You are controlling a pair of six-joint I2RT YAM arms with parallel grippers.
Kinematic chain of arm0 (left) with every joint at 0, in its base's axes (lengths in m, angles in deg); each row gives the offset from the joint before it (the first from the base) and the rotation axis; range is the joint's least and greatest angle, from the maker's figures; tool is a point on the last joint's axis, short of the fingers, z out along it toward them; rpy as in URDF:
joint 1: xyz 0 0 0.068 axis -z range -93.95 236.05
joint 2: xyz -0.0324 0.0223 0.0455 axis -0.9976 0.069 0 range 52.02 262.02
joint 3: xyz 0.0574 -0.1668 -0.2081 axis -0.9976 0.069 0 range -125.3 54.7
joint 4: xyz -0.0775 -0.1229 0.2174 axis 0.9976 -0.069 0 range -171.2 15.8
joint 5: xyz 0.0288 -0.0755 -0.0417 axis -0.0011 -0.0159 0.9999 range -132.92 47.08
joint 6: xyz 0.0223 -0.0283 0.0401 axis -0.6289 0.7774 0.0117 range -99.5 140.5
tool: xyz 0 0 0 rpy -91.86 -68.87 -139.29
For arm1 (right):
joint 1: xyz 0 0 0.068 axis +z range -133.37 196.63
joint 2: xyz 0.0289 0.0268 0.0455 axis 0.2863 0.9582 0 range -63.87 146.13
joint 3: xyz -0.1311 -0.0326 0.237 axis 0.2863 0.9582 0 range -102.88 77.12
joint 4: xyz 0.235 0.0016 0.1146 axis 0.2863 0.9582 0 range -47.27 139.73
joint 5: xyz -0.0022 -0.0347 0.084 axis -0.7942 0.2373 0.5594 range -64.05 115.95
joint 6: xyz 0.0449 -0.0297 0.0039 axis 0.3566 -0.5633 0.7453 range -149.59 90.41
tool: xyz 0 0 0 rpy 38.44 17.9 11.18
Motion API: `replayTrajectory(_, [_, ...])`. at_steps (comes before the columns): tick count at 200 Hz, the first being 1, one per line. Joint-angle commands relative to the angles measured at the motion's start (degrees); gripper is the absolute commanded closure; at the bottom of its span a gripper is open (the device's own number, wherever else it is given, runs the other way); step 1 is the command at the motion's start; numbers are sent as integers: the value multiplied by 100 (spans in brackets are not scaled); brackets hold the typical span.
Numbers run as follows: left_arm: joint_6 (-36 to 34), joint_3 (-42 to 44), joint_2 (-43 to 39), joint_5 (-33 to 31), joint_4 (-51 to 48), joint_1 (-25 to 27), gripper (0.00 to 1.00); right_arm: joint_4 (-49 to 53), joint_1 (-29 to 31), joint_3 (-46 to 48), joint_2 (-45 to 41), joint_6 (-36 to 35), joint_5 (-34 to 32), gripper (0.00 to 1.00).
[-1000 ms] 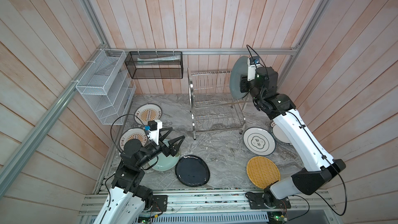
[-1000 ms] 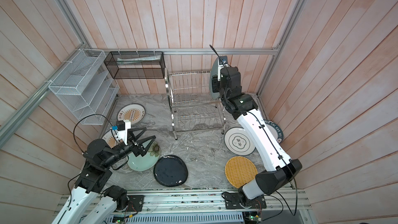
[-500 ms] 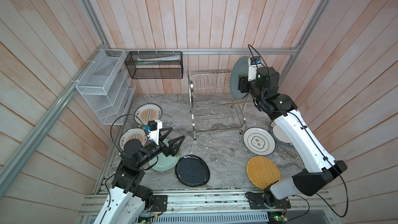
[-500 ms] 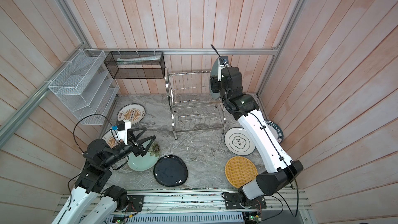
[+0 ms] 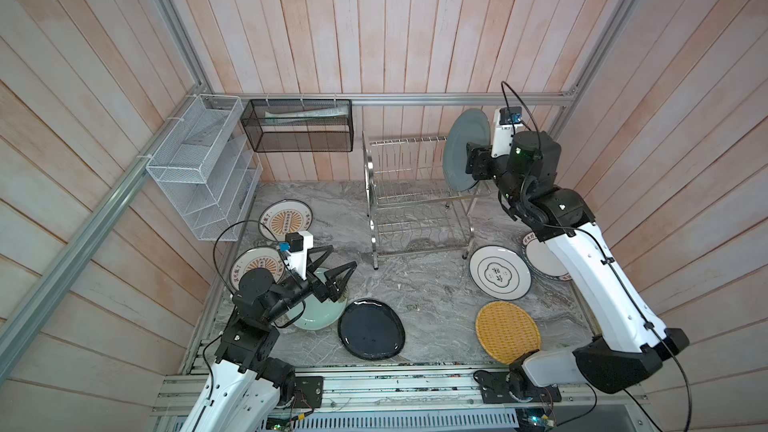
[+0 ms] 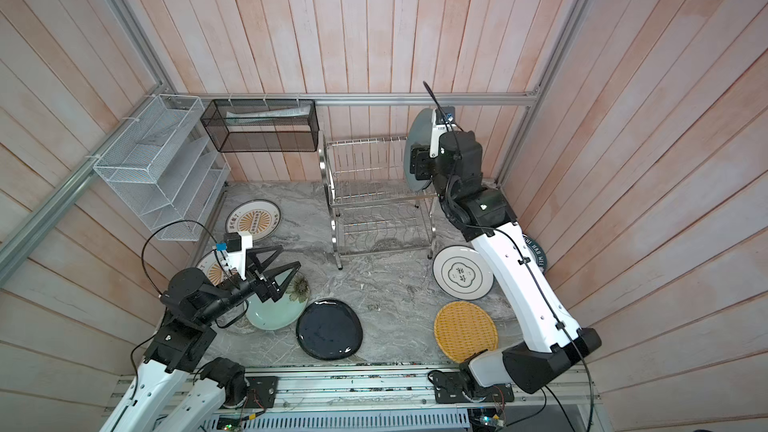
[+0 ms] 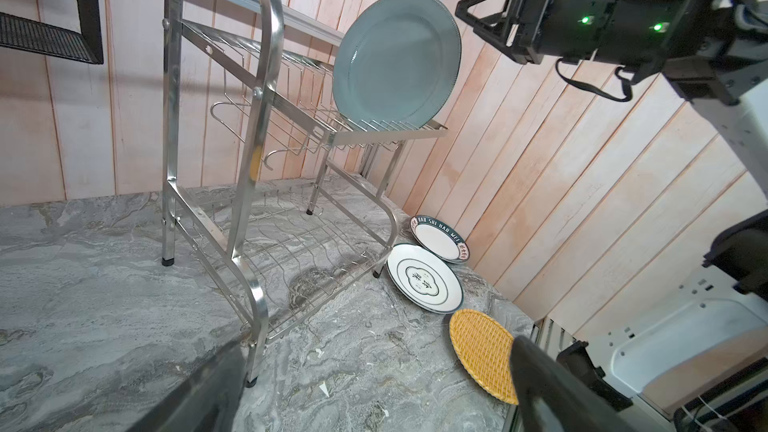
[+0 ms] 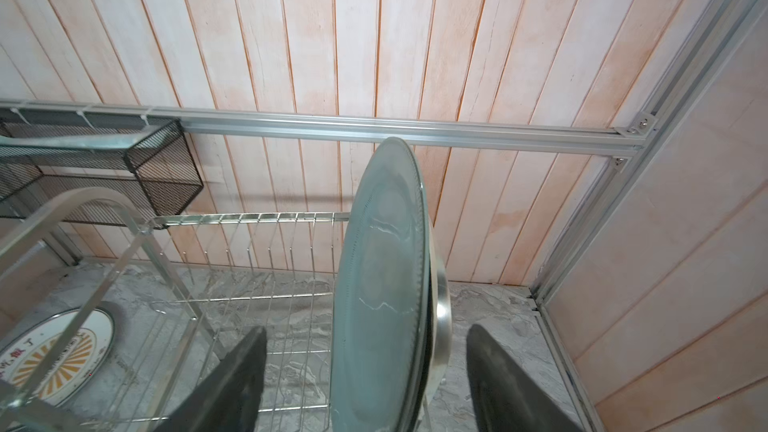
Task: Load the plates into the dish rack
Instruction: 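Open the right gripper and withdraw it from the rack toward the table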
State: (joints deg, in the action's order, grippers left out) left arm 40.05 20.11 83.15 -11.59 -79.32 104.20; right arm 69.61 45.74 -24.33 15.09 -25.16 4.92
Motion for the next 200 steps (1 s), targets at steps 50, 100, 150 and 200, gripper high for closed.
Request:
replayTrajectory(50, [28,13,390,-279,-180,-27,0,-1514,769,3342,-2325,911,930,15])
replayTrajectory(100, [281,-118,1153,-1028,-486,-36,0,-3323,1096,5824,-3097,1317,1617,11])
replayTrajectory(150, [1917,21,2194,-911,-70,-990,0,-4751,1663,6994,-2833,1160,1875,5])
replayTrajectory(200, [4013,305,3558,-968,1376,-2294,1,-5933,1998,7676,-2137,875,1727,2])
